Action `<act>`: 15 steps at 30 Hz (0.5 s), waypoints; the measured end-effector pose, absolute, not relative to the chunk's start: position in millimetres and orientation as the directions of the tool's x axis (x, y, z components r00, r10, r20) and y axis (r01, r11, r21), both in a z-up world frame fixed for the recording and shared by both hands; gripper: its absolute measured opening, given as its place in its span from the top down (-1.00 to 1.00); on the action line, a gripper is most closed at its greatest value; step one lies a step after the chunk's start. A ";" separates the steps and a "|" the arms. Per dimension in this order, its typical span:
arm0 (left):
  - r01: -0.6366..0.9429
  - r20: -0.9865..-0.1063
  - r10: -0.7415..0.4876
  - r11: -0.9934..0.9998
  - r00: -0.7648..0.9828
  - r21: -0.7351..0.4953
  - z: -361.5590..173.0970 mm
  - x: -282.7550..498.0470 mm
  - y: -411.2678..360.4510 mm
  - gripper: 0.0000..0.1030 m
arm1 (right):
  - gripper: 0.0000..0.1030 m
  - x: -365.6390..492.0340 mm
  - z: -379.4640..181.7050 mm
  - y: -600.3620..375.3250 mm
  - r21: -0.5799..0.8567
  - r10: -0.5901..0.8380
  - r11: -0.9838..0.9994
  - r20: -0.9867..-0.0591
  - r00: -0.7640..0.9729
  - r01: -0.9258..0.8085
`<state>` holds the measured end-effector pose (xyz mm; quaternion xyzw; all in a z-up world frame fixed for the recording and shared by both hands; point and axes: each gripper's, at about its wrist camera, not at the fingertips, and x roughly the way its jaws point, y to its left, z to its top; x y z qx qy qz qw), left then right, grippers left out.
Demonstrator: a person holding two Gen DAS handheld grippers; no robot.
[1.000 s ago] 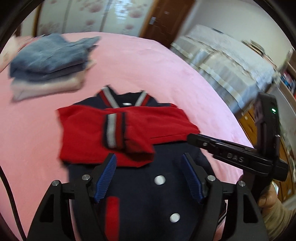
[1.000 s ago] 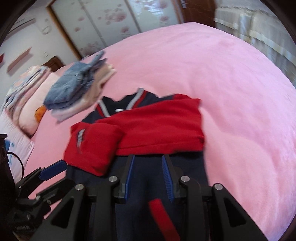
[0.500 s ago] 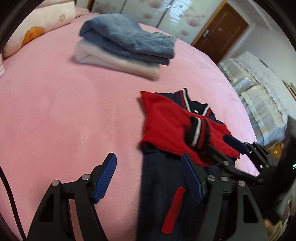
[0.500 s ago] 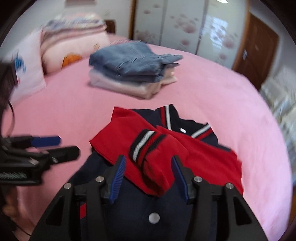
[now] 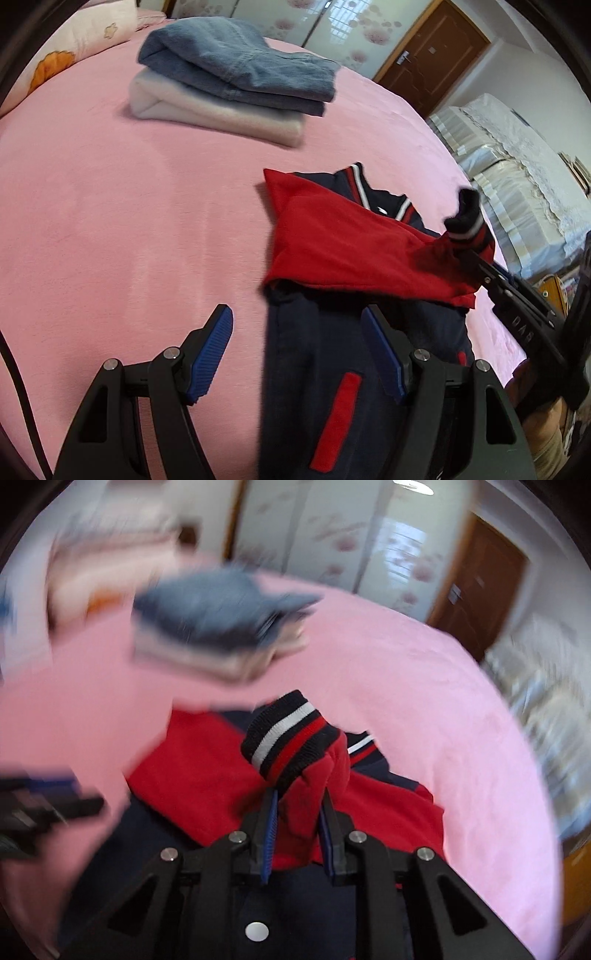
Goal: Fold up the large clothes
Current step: 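Grasp the striped cuff with the right tool while the left tool releases it, then pull the striped cuff across the jacket chest with the right tool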
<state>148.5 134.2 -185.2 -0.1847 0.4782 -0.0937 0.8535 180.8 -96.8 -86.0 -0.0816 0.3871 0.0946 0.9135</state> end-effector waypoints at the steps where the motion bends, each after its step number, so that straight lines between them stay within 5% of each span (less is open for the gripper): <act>1: -0.007 -0.783 -0.341 0.915 0.521 -0.403 -185.5 149.0 130.3 -0.37 | 0.58 181.8 -89.5 -113.0 -0.026 0.114 0.980 -0.736 0.667 -0.196; 5: 0.016 -0.792 -0.353 0.917 0.499 -0.398 -188.9 151.3 120.0 -0.37 | 0.41 187.2 -138.0 -176.4 0.150 0.159 0.987 -0.871 0.466 -0.057; 9: 0.021 -0.797 -0.349 0.921 0.493 -0.390 -191.2 153.4 116.4 -0.37 | 0.35 173.0 -139.7 -203.1 0.230 0.219 0.973 -0.864 0.453 -0.031; 13: 0.006 -0.799 -0.351 0.917 0.489 -0.399 -193.8 157.8 118.5 -0.37 | -0.17 166.9 -120.6 -215.5 0.233 0.220 0.972 -0.828 0.516 -0.039; 15: 0.004 -0.798 -0.351 0.916 0.490 -0.401 -194.2 159.6 118.6 -0.37 | -0.27 170.5 -118.1 -214.9 0.235 0.225 0.971 -0.821 0.524 -0.050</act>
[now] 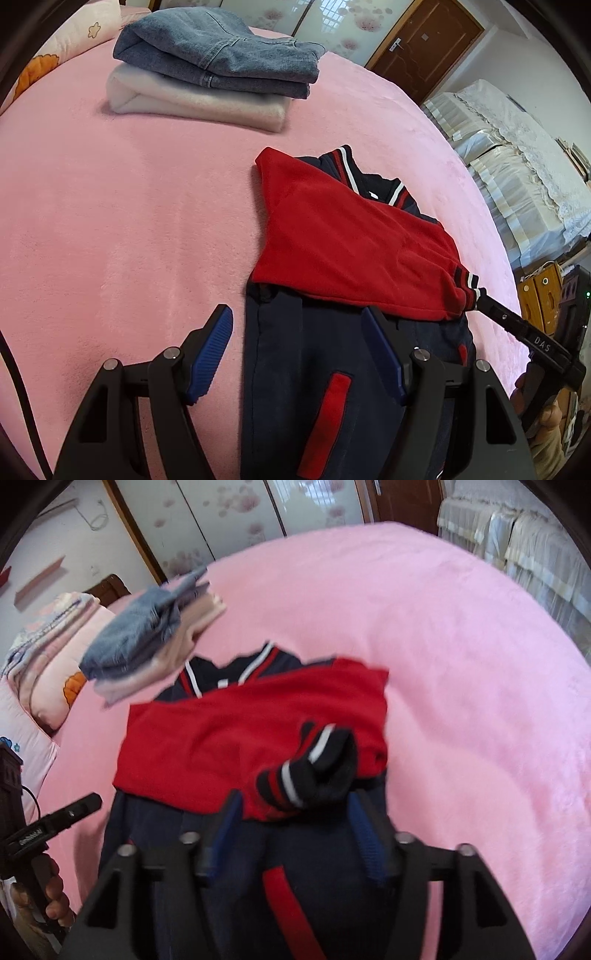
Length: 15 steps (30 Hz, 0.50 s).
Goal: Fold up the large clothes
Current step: 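Pull the striped cuff across the jacket chest with the right tool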
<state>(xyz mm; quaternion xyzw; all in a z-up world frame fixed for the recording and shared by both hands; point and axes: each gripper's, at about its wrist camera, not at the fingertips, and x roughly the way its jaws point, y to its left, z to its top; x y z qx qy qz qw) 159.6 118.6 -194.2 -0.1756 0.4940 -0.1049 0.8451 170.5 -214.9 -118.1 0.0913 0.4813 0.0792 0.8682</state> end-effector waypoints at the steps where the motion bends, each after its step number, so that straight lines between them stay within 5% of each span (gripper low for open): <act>1: 0.006 -0.798 -0.349 0.917 0.491 -0.398 -193.9 160.3 118.3 -0.37 | -0.27 174.8 -118.5 -216.6 0.253 0.247 0.966 -0.822 0.513 -0.059; 10: 0.007 -0.799 -0.322 0.929 0.508 -0.371 -189.3 165.7 122.9 -0.37 | -0.27 195.0 -136.4 -238.3 0.386 0.361 0.921 -0.807 0.467 -0.043; 15: 0.027 -0.796 -0.319 0.934 0.514 -0.357 -184.5 175.1 121.5 -0.37 | -0.27 201.3 -135.7 -230.4 0.342 0.363 0.931 -0.821 0.441 -0.128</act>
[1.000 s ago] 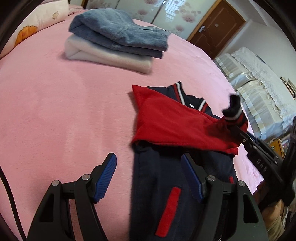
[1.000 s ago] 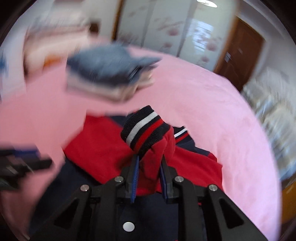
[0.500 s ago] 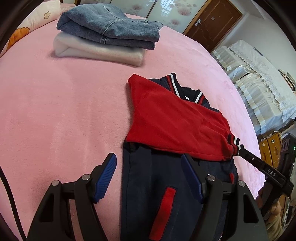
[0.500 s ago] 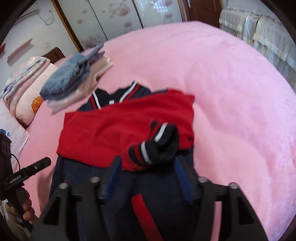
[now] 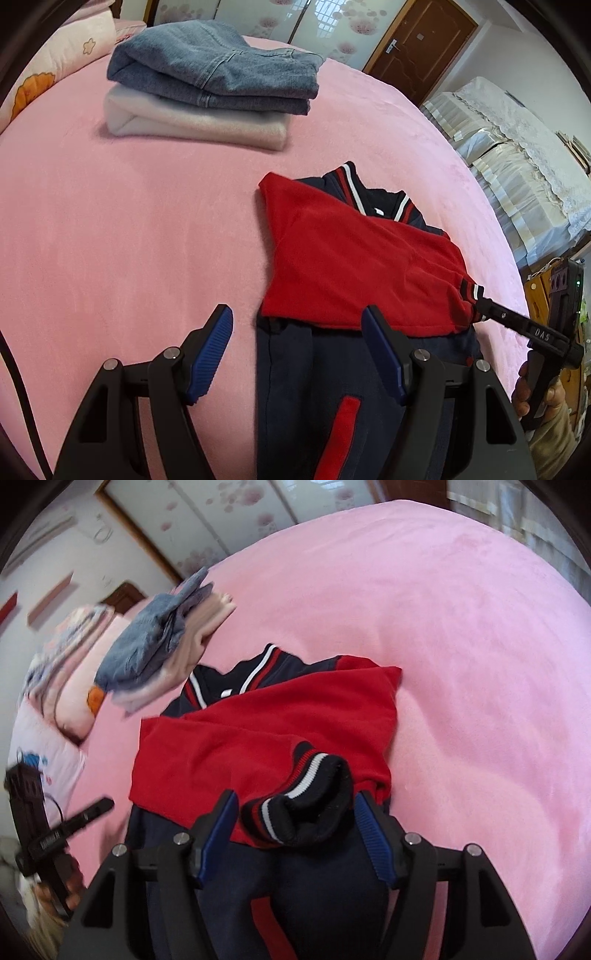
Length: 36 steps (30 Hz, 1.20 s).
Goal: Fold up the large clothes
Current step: 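Pull the striped cuff across the jacket chest with the right tool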
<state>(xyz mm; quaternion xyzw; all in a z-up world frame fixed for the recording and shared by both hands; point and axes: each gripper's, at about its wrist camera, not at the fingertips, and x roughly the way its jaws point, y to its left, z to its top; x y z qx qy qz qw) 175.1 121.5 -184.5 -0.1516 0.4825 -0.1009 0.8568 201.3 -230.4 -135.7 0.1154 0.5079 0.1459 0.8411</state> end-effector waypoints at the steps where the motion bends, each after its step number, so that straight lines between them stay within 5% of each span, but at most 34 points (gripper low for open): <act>1: 0.031 -0.795 -0.320 0.934 0.516 -0.356 -183.3 176.7 120.6 -0.37 | -0.26 202.3 -135.5 -227.0 0.317 0.353 0.936 -0.828 0.436 -0.156; 3: 0.037 -0.792 -0.323 0.934 0.519 -0.357 -181.1 179.4 118.3 -0.37 | -0.13 204.3 -137.0 -224.9 0.287 0.341 0.939 -0.836 0.429 -0.188; 5: 0.045 -0.787 -0.326 0.933 0.523 -0.357 -178.6 181.8 115.3 -0.37 | 0.33 207.3 -140.7 -227.8 0.321 0.377 0.925 -0.836 0.398 -0.203; 7: 0.053 -0.784 -0.329 0.933 0.526 -0.356 -177.2 182.1 112.5 -0.37 | 0.38 207.9 -142.7 -233.4 0.359 0.406 0.914 -0.829 0.385 -0.191; 13: 0.071 -0.797 -0.336 0.934 0.502 -0.349 -182.2 181.8 103.7 -0.37 | 0.36 210.8 -150.3 -241.4 0.403 0.431 0.902 -0.835 0.342 -0.154; 20: 0.065 -0.799 -0.339 0.932 0.496 -0.355 -184.9 181.1 103.0 -0.37 | 0.31 225.5 -167.3 -267.7 0.645 0.618 0.763 -0.741 0.262 0.024; 27: 0.063 -0.797 -0.346 0.929 0.496 -0.364 -184.5 181.0 104.5 -0.37 | 0.30 230.7 -165.1 -268.3 0.691 0.662 0.720 -0.712 0.233 0.064; 29: 0.065 -0.797 -0.348 0.929 0.494 -0.365 -184.5 180.4 104.8 -0.37 | 0.12 232.8 -163.3 -270.1 0.706 0.674 0.702 -0.700 0.236 0.087; 36: 0.077 -0.797 -0.343 0.932 0.498 -0.353 -182.3 180.0 101.0 -0.37 | 0.23 236.8 -157.9 -258.3 0.582 0.561 0.813 -0.798 0.220 0.036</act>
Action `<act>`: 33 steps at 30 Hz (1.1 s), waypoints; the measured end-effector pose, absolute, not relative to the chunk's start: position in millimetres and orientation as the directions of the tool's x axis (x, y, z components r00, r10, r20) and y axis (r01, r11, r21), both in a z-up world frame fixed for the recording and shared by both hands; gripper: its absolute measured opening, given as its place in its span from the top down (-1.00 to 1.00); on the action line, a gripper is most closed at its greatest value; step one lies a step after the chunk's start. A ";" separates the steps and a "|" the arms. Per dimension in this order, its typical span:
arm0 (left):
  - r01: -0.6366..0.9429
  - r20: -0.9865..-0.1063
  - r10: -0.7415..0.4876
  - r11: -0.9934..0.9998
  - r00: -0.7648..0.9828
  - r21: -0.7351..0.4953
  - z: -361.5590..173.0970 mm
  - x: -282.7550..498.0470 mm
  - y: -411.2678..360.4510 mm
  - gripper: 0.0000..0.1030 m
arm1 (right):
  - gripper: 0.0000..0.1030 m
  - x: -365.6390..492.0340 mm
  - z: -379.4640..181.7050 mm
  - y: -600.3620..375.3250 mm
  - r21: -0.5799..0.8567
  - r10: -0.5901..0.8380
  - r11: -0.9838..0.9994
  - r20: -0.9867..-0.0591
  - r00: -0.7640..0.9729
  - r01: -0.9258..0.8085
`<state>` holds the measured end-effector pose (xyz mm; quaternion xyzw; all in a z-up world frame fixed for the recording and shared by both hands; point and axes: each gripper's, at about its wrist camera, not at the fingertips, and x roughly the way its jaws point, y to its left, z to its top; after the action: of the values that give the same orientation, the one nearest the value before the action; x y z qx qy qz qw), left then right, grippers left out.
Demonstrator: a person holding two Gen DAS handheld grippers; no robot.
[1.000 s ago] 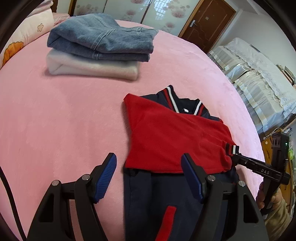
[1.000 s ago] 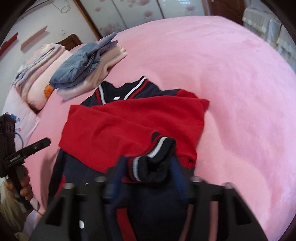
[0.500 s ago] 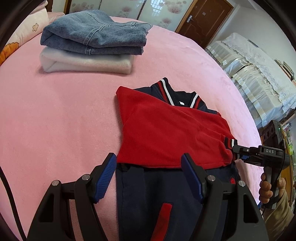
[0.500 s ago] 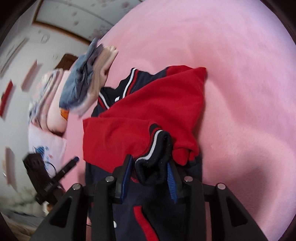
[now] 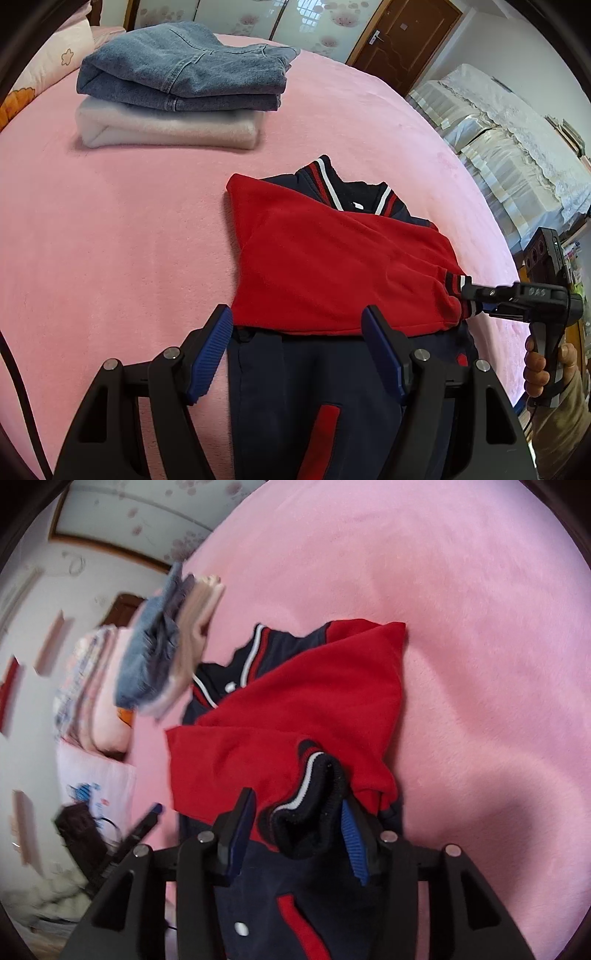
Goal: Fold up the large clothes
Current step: 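Pull the striped cuff across the jacket chest with the right tool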
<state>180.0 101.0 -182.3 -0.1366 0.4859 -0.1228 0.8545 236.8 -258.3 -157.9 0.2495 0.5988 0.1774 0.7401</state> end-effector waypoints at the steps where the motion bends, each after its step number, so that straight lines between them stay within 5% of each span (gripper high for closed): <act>1: 0.078 -0.797 -0.342 0.933 0.498 -0.351 -182.2 180.3 100.9 -0.37 | 0.47 236.2 -158.0 -254.3 0.551 0.536 0.834 -0.817 0.211 0.016; 2: 0.078 -0.798 -0.341 0.933 0.497 -0.350 -181.9 180.7 101.0 -0.37 | 0.66 235.5 -158.8 -252.0 0.533 0.522 0.846 -0.828 0.202 0.000; 5: 0.076 -0.797 -0.340 0.933 0.499 -0.351 -180.2 182.4 102.1 -0.37 | 0.77 228.6 -149.6 -245.3 0.477 0.482 0.875 -0.845 0.234 -0.079; 15: 0.107 -0.773 -0.313 0.946 0.553 -0.306 -167.3 202.9 88.8 -0.37 | 0.79 229.6 -93.4 -219.8 0.242 0.354 0.928 -0.812 0.464 -0.284; 26: 0.047 -0.882 -0.136 0.991 0.452 -0.129 -223.8 250.7 71.8 -0.40 | 0.77 256.5 -161.3 -247.8 0.312 0.325 0.945 -0.877 0.354 -0.095; 33: 0.056 -0.875 -0.113 0.994 0.471 -0.099 -208.4 243.7 71.5 -0.42 | 0.57 246.1 -142.3 -260.1 0.322 0.310 0.946 -0.854 0.417 -0.042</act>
<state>243.7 71.5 -208.4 -0.0280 0.5120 -0.0494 0.8571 246.1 -260.1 -142.3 0.1266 0.5294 0.1054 0.8322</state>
